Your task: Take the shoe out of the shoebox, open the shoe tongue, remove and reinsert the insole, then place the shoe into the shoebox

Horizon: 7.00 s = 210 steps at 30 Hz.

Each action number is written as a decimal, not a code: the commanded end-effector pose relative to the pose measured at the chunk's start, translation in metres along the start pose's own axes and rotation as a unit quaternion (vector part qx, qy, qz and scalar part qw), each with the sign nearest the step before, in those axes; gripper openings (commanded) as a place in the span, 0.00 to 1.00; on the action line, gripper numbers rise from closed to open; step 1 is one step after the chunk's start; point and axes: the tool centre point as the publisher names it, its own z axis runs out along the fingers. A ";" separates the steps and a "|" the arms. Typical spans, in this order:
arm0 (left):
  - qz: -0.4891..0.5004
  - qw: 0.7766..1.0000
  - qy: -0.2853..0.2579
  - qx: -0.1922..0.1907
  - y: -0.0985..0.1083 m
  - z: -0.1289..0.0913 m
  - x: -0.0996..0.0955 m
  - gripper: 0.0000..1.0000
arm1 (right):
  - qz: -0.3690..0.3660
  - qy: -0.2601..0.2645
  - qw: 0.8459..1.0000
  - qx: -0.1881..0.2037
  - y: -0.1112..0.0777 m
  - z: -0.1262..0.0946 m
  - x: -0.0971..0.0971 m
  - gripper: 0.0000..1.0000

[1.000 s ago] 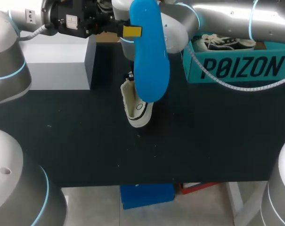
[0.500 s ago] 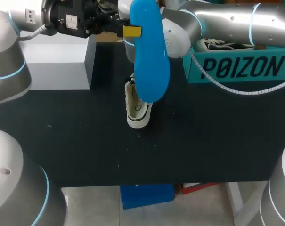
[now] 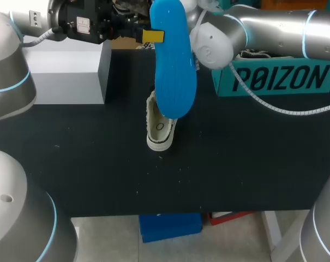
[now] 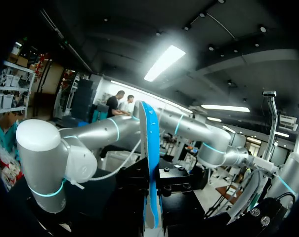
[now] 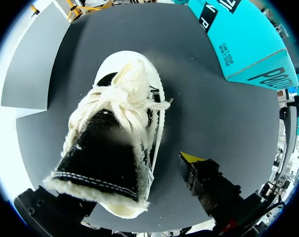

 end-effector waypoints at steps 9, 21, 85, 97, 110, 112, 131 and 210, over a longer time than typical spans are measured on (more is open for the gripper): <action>0.000 1.000 0.000 0.000 0.000 0.001 -0.001 0.00 | 0.025 0.137 0.990 -0.034 -0.017 -0.057 -0.042 1.00; 0.000 1.000 0.000 0.000 0.000 0.001 -0.001 0.00 | 0.012 0.282 0.958 -0.048 -0.017 -0.100 -0.040 1.00; 0.000 1.000 0.000 0.000 0.000 0.001 -0.001 0.00 | 0.005 0.642 0.759 -0.111 -0.016 -0.187 -0.046 1.00; 0.000 1.000 0.000 0.000 0.000 0.001 -0.001 0.00 | -0.027 0.650 0.741 -0.167 -0.016 -0.206 -0.051 1.00; 0.000 1.000 0.000 0.000 0.000 0.001 -0.001 0.00 | -0.027 0.650 0.741 -0.167 -0.016 -0.206 -0.051 1.00; 0.000 1.000 0.000 0.000 0.000 0.001 -0.001 0.00 | -0.027 0.650 0.741 -0.167 -0.016 -0.206 -0.051 1.00; 0.396 0.901 -0.093 -0.147 0.037 0.005 0.014 0.00 | -0.027 0.650 0.741 -0.167 -0.016 -0.206 -0.051 1.00; 0.776 0.575 -0.142 -0.219 0.225 0.010 -0.015 0.00 | -0.027 0.650 0.741 -0.167 -0.016 -0.206 -0.051 1.00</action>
